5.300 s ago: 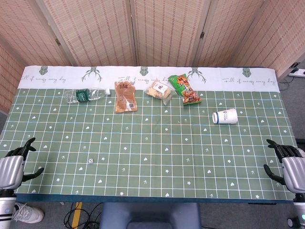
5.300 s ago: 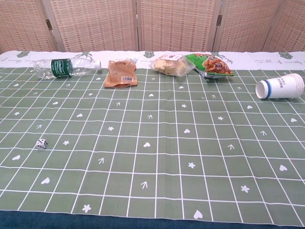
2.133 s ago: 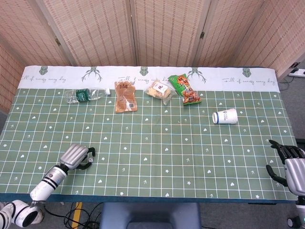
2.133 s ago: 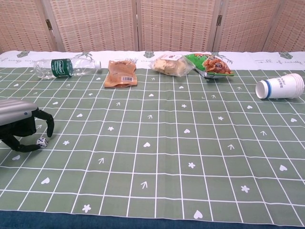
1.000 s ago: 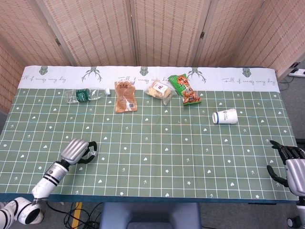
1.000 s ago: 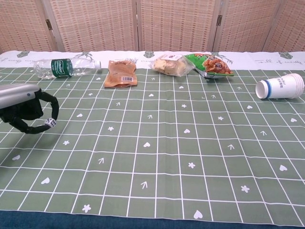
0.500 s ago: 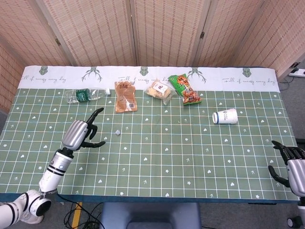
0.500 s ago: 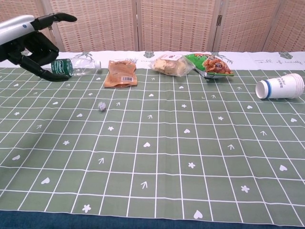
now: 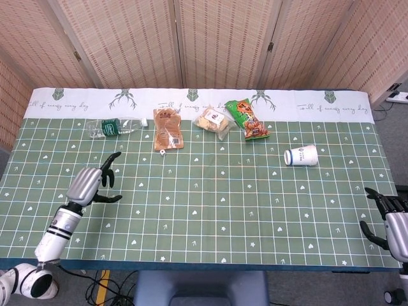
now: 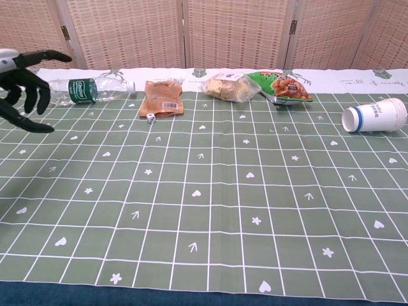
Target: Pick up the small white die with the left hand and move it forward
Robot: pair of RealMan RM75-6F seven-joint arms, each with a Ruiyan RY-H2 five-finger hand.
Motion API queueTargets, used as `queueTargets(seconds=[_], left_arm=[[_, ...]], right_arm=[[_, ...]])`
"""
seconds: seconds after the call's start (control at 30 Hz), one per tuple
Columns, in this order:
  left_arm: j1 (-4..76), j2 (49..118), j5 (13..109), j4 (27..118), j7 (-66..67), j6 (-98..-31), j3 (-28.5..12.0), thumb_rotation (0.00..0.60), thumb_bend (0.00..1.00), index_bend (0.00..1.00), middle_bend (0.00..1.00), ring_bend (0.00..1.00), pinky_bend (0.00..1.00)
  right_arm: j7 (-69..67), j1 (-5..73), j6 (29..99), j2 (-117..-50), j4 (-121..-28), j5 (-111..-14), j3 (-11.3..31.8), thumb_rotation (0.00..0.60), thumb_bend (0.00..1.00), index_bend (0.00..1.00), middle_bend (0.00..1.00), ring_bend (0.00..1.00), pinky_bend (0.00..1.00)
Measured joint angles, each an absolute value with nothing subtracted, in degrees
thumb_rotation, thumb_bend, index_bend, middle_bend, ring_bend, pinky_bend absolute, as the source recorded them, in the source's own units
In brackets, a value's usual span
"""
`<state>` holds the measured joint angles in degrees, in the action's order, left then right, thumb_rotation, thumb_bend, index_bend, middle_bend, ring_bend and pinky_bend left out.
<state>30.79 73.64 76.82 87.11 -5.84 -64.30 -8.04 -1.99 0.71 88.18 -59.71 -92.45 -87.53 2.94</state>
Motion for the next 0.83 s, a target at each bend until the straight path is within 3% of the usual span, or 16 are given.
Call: queueTargets(seconds=[0.1,0.3,0.83], left_arm=[[28.87,72.41,75.88,87.45,-3.68,-65.75,-7.35,0.6,0.04,0.04,0.54,0.49,0.63],[24.8,71.22,74.57,86.69,1.28,-70.27,-5.86,0.6,0.04,0.08,0.5,0.44,0.56],[11.43,66.89,75.91,90.76,3.94,-84.72,-1.65,0.6,0.04,0.09,0.49,0.43,0.51]], right_arm=[[-1.74,0.88,87.92,-59.64,-92.63,-87.53,2.98,0.6,0.26,0.19,0.3,0.3,0.25],[-1.45,1.25,87.44,-59.58,-92.89,-87.54,3.06,0.6,0.26,0.2,0.31,0.3,0.25],[-2.21,2.58,85.86,-60.22,-92.4,-88.3,2.93,0.6,0.26,0.2,0.32,0.3,0.27]])
